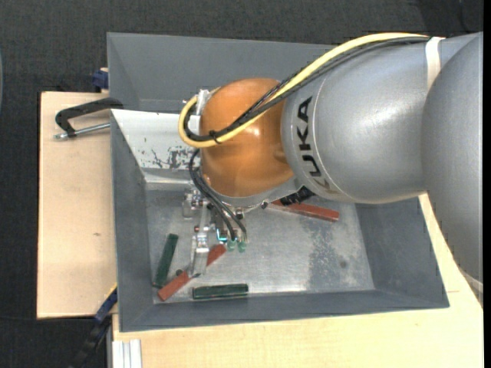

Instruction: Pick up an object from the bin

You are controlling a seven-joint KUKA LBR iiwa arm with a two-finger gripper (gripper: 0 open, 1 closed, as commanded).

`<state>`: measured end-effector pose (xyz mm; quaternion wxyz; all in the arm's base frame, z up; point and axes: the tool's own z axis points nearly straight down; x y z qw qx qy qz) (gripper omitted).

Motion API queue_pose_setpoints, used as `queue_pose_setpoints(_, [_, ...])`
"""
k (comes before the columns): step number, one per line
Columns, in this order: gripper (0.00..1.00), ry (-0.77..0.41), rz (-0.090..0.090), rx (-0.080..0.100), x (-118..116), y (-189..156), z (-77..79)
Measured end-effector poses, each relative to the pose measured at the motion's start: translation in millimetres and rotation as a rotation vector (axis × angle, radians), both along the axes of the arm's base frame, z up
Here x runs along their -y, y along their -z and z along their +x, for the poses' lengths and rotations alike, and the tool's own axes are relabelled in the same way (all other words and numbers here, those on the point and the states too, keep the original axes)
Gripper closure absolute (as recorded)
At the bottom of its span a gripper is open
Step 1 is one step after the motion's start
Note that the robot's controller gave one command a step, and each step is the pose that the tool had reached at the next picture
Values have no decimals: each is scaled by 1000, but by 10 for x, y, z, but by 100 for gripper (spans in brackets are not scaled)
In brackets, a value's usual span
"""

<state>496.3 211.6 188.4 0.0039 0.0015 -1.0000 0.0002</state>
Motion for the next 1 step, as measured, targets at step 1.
queue_pose_setpoints(1, [0,2,2,8,10,-41,22])
